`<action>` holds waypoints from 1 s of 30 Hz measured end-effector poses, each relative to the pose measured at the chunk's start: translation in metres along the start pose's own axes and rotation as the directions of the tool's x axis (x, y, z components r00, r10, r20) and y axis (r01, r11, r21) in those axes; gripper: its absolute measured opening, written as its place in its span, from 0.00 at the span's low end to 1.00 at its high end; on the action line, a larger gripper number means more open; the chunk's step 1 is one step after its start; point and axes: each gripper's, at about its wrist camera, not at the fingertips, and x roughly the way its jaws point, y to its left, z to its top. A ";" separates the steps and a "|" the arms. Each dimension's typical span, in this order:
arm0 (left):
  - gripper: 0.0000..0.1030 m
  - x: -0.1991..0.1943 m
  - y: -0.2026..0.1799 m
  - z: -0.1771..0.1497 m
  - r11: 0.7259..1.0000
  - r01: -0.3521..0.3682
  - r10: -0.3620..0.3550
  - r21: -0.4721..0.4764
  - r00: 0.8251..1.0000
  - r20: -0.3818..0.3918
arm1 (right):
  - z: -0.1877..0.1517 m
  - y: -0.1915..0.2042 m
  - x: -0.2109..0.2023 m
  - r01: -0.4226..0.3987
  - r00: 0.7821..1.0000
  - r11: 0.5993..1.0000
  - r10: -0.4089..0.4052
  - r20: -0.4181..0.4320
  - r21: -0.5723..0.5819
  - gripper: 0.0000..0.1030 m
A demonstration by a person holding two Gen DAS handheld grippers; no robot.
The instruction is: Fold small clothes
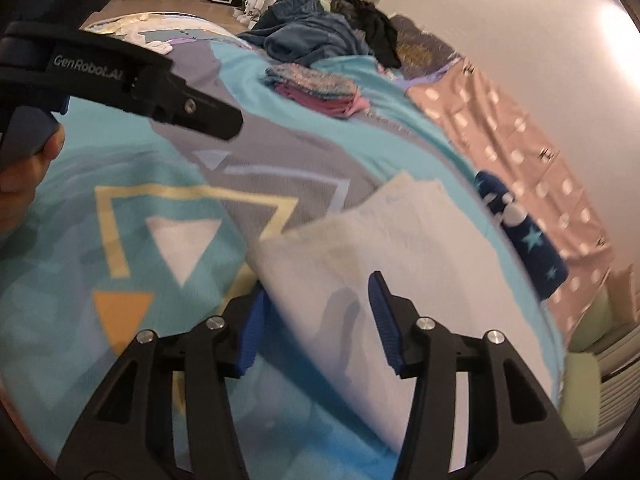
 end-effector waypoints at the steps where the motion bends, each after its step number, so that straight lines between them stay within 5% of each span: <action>1: 0.77 0.002 0.002 0.000 1.000 0.004 -0.004 -0.006 1.000 -0.003 | 0.003 0.003 0.003 0.006 1.000 1.000 -0.006 0.007 -0.009 0.38; 4: 0.77 0.005 0.007 0.001 1.000 0.011 -0.011 -0.019 1.000 -0.006 | 0.010 0.005 0.006 0.012 1.000 1.000 -0.011 0.023 -0.021 0.04; 9: 0.77 0.005 0.014 -0.001 0.997 0.062 -0.062 -0.050 0.998 -0.015 | 0.012 -0.032 -0.016 -0.080 0.993 0.990 0.070 0.090 0.114 0.04; 13: 0.75 0.017 0.008 0.005 0.978 0.197 -0.200 -0.066 0.979 -0.048 | 0.014 -0.045 -0.020 -0.109 0.991 0.979 0.094 0.095 0.172 0.04; 17: 0.61 0.047 -0.001 0.020 0.912 0.393 -0.405 -0.115 0.907 -0.118 | 0.014 -0.048 -0.020 -0.125 0.990 0.970 0.107 0.095 0.209 0.04; 25: 0.61 0.145 -0.027 0.060 0.849 0.477 -0.528 -0.229 0.788 -0.316 | 0.014 -0.053 -0.019 -0.154 0.986 0.955 0.134 0.096 0.254 0.04; 27: 0.38 0.164 -0.033 0.074 0.854 0.464 -0.519 -0.235 0.791 -0.323 | 0.014 -0.050 -0.015 -0.170 0.985 0.955 0.154 0.082 0.242 0.04; 28: 0.05 0.177 -0.037 0.083 0.867 0.434 -0.496 -0.243 0.796 -0.346 | 0.014 -0.047 -0.013 -0.172 0.984 0.957 0.158 0.075 0.233 0.04; 30: 0.03 0.191 -0.042 0.093 0.887 0.389 -0.458 -0.249 0.812 -0.362 | 0.013 -0.040 -0.010 -0.185 0.982 0.959 0.175 0.065 0.214 0.04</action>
